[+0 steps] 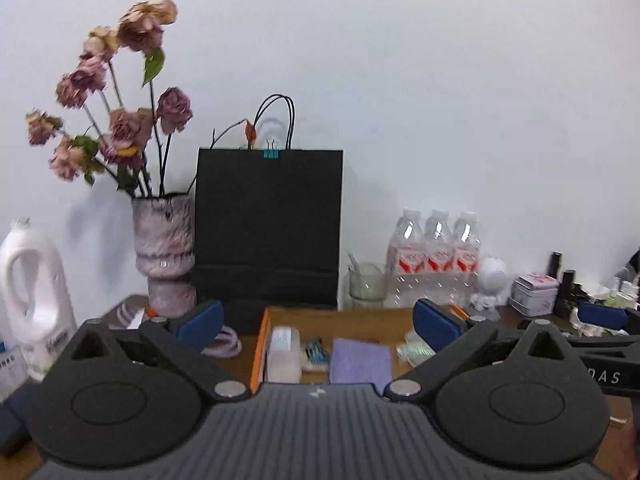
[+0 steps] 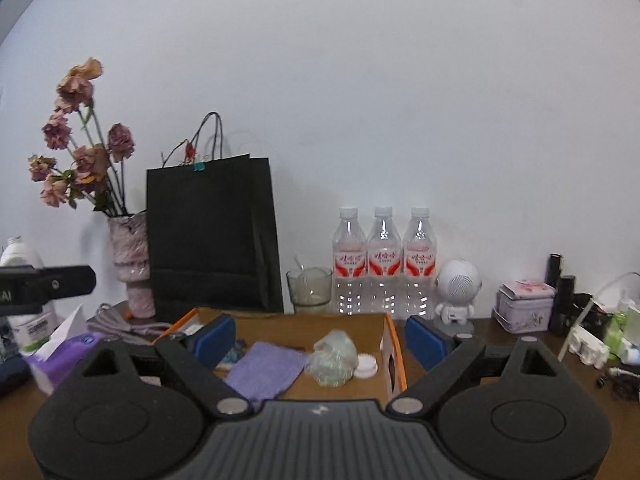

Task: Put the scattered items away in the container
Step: 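Withdraw both tools from the box back over the table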

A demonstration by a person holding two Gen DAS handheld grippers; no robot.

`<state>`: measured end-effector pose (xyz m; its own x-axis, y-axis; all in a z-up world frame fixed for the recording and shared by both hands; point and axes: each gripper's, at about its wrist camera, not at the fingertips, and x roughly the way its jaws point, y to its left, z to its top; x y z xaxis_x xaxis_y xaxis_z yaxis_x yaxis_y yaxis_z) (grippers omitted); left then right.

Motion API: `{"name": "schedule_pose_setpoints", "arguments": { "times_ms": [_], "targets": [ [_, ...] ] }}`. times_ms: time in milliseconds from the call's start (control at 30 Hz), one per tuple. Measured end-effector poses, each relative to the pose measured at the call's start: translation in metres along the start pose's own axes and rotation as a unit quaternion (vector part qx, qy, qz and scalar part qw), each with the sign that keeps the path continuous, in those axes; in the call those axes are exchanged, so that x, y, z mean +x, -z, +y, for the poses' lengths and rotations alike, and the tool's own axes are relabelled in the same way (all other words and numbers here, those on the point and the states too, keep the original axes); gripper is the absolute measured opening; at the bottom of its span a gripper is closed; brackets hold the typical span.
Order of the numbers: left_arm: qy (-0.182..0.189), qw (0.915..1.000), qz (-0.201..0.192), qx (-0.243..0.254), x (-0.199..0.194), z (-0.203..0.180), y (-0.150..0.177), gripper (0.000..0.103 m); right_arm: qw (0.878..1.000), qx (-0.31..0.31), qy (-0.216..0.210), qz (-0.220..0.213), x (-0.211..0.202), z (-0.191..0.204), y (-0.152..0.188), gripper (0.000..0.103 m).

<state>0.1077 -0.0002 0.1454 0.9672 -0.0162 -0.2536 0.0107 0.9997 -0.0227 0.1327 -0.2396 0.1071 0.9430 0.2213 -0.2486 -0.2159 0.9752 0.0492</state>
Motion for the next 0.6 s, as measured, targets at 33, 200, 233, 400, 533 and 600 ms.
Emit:
{"name": "schedule_pose_setpoints", "arguments": {
  "times_ms": [33,200,233,400,533,600],
  "targets": [
    [0.012,0.9999,0.011,0.005,-0.007,-0.001,0.007,0.103,1.0,-0.007,0.002,-0.002,-0.012,0.004,0.004,0.092],
    [0.022,0.9982,0.049,0.025,-0.059,-0.003,0.046,0.103,0.999,-0.052,0.007,0.01,-0.079,0.022,0.028,0.092],
    [0.023,0.9983,0.049,0.019,-0.072,-0.002,0.054,0.103,0.999,-0.044,0.003,0.017,-0.094,0.022,0.035,0.093],
    [0.037,0.9975,0.061,0.004,-0.135,-0.002,0.09,0.103,0.998,-0.022,-0.028,0.049,-0.154,0.027,0.075,0.094],
    [0.02,0.998,0.048,0.035,-0.181,-0.006,0.108,0.103,0.997,-0.029,-0.016,0.072,-0.184,0.032,0.102,0.094],
    [0.02,0.9985,0.045,0.025,-0.2,-0.001,0.12,0.103,0.996,-0.012,-0.019,0.085,-0.197,0.032,0.117,0.094]
  ]
}}
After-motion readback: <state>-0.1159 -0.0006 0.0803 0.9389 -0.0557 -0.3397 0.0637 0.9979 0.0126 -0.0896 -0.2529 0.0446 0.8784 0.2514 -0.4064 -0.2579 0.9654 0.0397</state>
